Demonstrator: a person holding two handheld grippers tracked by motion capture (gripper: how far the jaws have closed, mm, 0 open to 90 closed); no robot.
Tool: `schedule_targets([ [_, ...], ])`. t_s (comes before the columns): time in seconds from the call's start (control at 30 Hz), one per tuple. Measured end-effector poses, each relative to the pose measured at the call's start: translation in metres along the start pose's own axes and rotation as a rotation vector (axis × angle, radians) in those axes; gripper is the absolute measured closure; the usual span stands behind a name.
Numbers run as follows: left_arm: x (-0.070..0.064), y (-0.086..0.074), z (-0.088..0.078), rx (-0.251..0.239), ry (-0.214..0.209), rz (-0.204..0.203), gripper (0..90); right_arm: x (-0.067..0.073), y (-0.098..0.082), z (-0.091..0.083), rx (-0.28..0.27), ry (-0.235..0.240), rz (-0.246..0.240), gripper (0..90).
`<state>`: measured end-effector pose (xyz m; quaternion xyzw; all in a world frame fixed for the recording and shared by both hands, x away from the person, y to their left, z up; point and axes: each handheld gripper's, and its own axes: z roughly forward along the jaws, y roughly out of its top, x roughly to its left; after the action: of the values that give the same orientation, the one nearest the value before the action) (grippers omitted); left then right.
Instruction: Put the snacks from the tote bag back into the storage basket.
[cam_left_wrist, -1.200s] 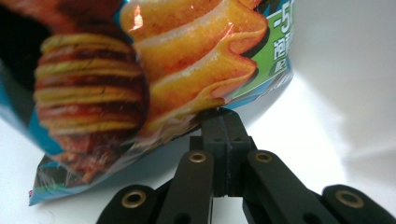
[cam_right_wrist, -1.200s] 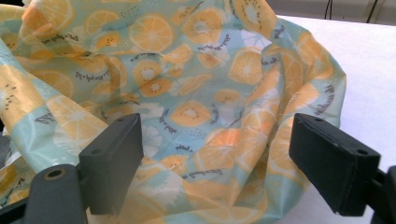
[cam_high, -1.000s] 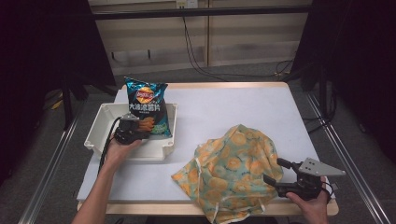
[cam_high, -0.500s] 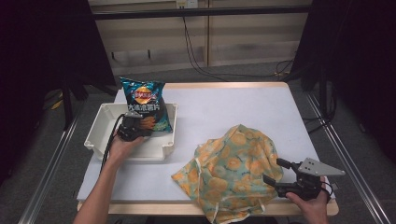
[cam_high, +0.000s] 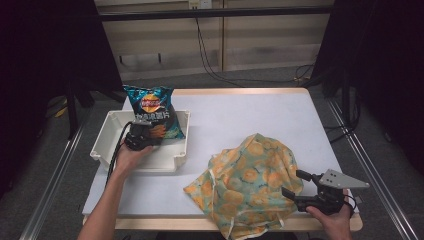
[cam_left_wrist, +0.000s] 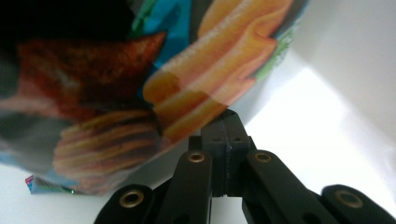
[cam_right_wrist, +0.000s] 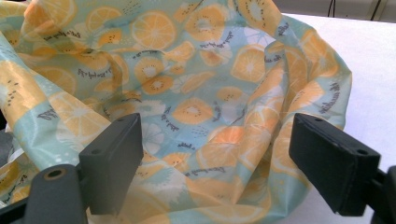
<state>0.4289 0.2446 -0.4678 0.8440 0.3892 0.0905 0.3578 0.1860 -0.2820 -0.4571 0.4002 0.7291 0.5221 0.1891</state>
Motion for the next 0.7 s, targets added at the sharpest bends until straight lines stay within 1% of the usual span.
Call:
schedule_targets([
  [0.03,0.0,-0.002,-0.002,-0.013,0.0,-0.005,90.0,0.0,0.0,0.0,0.0,0.001,0.002,17.3],
  [0.07,-0.001,-0.003,-0.004,-0.026,0.008,-0.013,89.5,0.0,0.0,0.0,0.0,0.003,0.0,17.3],
  [0.1,0.0,-0.003,-0.007,-0.039,-0.008,-0.017,88.9,0.0,0.0,0.0,0.0,0.002,-0.002,17.3],
  [0.13,-0.001,-0.005,-0.011,-0.057,-0.008,-0.023,87.6,0.0,0.0,0.0,0.0,0.0,0.0,17.3],
  [0.17,-0.002,-0.006,-0.014,-0.078,-0.012,-0.023,86.7,0.0,0.0,0.0,0.0,-0.001,0.002,17.3],
  [0.23,-0.005,-0.009,-0.02,-0.103,-0.011,-0.018,85.3,0.0,0.0,0.0,-0.001,0.0,-0.002,17.3],
  [0.3,-0.009,-0.012,-0.026,-0.143,-0.029,-0.02,81.2,0.0,0.0,-0.001,-0.002,-0.002,-0.001,17.3],
  [0.33,-0.011,-0.014,-0.03,-0.16,-0.026,-0.008,80.8,0.0,0.0,-0.001,-0.001,-0.003,0.0,17.3],
  [0.37,-0.012,-0.016,-0.034,-0.182,-0.035,-0.009,79.4,0.0,0.0,-0.001,-0.002,-0.004,-0.001,17.3],
  [0.4,-0.014,-0.018,-0.037,-0.201,-0.056,-0.014,78.2,0.0,0.0,0.0,-0.002,-0.003,-0.002,17.3],
  [0.43,-0.017,-0.02,-0.039,-0.217,-0.048,-0.023,77.2,0.0,0.0,0.0,-0.001,-0.003,-0.001,17.3],
  [0.47,-0.019,-0.022,-0.041,-0.226,-0.037,-0.008,73.6,0.0,0.0,-0.001,-0.001,-0.003,0.0,17.3],
  [0.53,-0.022,-0.027,-0.045,-0.255,-0.053,-0.025,65.5,0.0,0.0,-0.001,-0.003,-0.005,-0.002,17.3],
  [0.6,-0.028,-0.032,-0.05,-0.272,-0.049,-0.019,61.3,0.0,0.0,-0.001,-0.003,-0.007,-0.003,17.3],
  [0.63,-0.03,-0.034,-0.052,-0.278,-0.049,-0.024,57.4,0.0,0.0,-0.002,-0.004,-0.007,-0.003,17.3],
  [0.67,-0.031,-0.036,-0.054,-0.279,-0.049,-0.015,54.3,0.001,0.0,-0.002,-0.003,-0.011,-0.001,17.3],
  [0.7,-0.035,-0.038,-0.057,-0.29,-0.03,0.002,52.1,0.001,0.0,-0.002,-0.006,-0.01,-0.002,17.3],
])
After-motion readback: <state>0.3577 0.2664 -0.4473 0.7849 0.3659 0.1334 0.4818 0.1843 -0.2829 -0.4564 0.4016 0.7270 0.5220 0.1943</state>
